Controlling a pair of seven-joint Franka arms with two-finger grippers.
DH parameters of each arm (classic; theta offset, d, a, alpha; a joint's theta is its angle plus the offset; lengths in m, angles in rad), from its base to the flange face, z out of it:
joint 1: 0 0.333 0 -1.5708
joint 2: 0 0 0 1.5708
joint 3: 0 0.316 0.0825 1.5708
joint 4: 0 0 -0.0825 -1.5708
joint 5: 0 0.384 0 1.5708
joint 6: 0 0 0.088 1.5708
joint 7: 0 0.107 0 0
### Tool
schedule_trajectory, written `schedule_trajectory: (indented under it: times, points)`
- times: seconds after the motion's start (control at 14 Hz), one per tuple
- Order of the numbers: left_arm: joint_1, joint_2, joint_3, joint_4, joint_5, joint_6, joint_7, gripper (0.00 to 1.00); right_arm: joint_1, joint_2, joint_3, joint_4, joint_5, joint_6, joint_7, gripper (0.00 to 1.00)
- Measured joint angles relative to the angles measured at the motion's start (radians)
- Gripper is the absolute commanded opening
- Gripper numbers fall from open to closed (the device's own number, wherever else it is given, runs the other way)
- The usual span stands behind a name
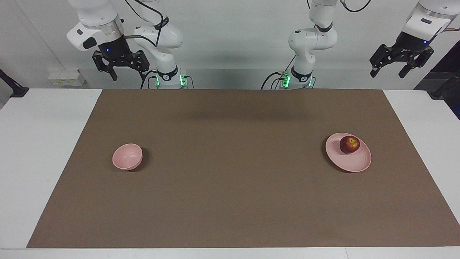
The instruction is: Move apple from plate to bowl
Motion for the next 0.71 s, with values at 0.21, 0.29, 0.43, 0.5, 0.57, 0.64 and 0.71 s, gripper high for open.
schedule_trajectory:
  times: [0.21, 0.29, 0.43, 0.5, 0.57, 0.64, 0.71]
  points:
    - [0.0, 0.0, -0.003, 0.0, 0.0, -0.006, 0.0, 1.0, -0.005, 0.0, 0.0, 0.0, 0.0, -0.002, 0.0, 1.0]
    - [0.0, 0.0, -0.003, 0.0, 0.0, -0.006, 0.0, 1.0, -0.006, 0.0, 0.0, 0.0, 0.0, -0.002, 0.0, 1.0]
    - [0.0, -0.001, -0.003, 0.0, 0.0, -0.006, 0.0, 1.0, -0.007, 0.0, 0.0, 0.0, 0.0, -0.002, 0.0, 1.0]
    - [0.0, -0.001, -0.003, 0.0, 0.0, -0.006, 0.0, 1.0, -0.008, 0.0, 0.0, 0.0, 0.0, -0.002, 0.0, 1.0]
    - [0.0, -0.001, -0.002, 0.0, 0.0, -0.006, 0.0, 1.0, -0.008, 0.0, 0.0, 0.0, 0.0, -0.002, 0.0, 1.0]
    - [0.0, -0.002, -0.002, 0.0, 0.0, -0.006, 0.0, 1.0, -0.008, 0.0, 0.0, 0.0, 0.0, -0.002, 0.0, 1.0]
    - [0.0, -0.002, -0.002, 0.0, 0.0, -0.006, 0.0, 1.0, -0.008, 0.0, 0.0, 0.0, 0.0, -0.003, 0.0, 1.0]
